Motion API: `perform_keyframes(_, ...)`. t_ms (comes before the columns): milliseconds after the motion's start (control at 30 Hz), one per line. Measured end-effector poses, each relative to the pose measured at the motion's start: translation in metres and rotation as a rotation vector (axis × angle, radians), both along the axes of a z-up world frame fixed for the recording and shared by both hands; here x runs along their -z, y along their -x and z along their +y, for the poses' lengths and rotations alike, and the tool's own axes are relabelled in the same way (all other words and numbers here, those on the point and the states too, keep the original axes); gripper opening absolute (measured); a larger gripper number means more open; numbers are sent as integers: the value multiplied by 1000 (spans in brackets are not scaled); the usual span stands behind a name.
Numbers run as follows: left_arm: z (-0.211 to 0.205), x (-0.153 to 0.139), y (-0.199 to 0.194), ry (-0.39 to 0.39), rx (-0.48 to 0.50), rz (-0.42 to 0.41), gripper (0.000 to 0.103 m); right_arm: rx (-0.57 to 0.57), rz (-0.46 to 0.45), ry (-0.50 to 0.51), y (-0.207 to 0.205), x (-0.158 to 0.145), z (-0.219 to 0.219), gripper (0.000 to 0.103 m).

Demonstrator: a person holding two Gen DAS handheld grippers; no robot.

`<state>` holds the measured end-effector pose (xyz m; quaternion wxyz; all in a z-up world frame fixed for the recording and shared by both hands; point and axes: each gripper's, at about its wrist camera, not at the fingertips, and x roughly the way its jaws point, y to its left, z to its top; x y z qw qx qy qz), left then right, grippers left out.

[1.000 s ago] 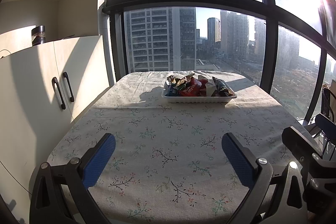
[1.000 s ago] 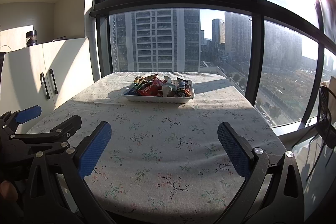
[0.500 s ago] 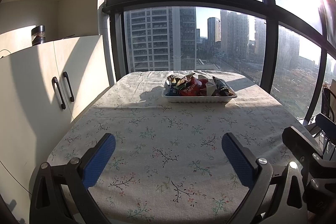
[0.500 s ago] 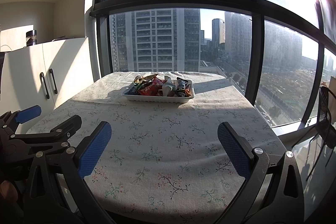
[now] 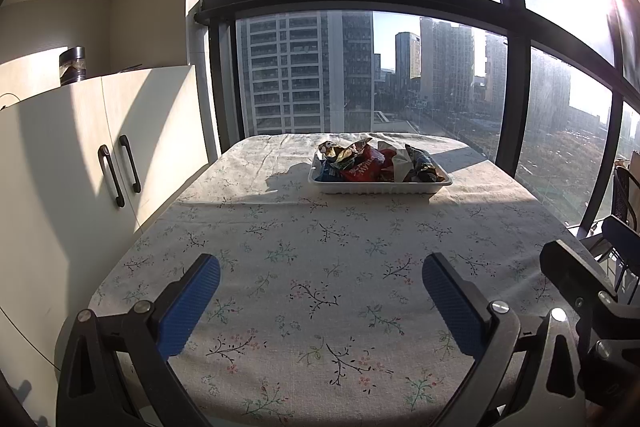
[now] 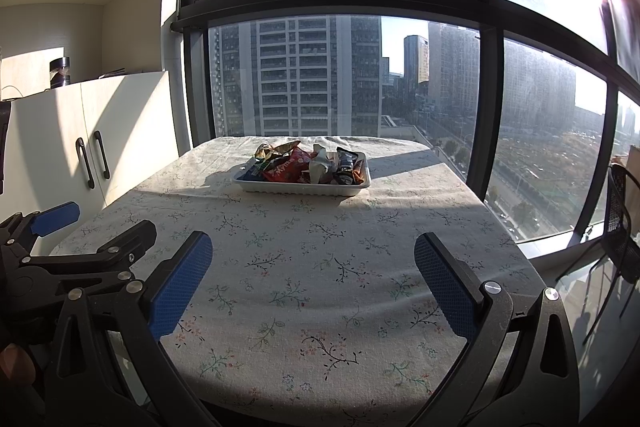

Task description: Organize snacks

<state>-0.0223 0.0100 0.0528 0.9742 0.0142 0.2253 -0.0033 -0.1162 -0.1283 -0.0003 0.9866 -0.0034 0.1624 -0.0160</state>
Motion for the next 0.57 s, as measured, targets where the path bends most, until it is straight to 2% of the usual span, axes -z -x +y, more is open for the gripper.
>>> perform_keyframes(567,4,5,-2,13,2,9,103,1,5,-1,1,3,0,103)
